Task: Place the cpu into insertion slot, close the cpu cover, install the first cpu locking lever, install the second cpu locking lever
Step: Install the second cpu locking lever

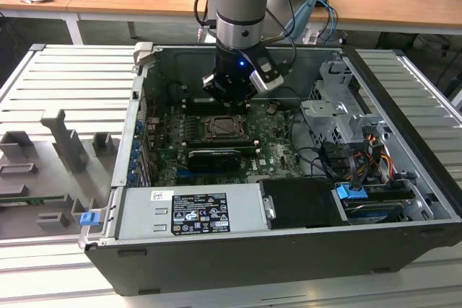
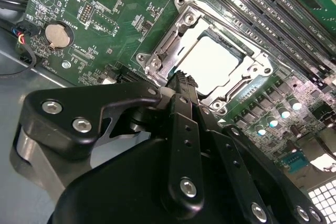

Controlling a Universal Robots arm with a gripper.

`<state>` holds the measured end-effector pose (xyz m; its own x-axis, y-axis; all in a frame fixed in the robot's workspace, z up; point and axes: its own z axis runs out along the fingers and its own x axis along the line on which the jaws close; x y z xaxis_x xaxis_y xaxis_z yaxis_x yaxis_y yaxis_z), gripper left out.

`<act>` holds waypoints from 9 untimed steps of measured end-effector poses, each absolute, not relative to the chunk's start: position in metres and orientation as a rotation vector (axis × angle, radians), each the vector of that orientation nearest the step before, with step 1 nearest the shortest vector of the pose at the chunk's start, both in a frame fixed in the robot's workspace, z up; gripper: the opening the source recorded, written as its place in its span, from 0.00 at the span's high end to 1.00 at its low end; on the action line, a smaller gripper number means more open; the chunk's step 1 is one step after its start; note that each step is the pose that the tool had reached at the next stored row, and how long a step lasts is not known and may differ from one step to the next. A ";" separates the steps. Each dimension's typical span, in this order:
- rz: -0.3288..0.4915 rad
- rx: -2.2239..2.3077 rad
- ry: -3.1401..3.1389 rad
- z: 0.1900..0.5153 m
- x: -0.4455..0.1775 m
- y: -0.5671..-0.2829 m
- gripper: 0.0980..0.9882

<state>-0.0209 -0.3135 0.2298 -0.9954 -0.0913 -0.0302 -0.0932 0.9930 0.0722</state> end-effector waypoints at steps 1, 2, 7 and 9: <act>0.114 -0.144 3.109 0.230 -0.021 -0.314 0.99; 0.114 -0.144 3.109 0.230 -0.021 -0.314 0.99; 0.114 -0.144 3.109 0.230 -0.021 -0.315 0.99; 0.114 -0.144 3.109 0.231 -0.021 -0.315 0.99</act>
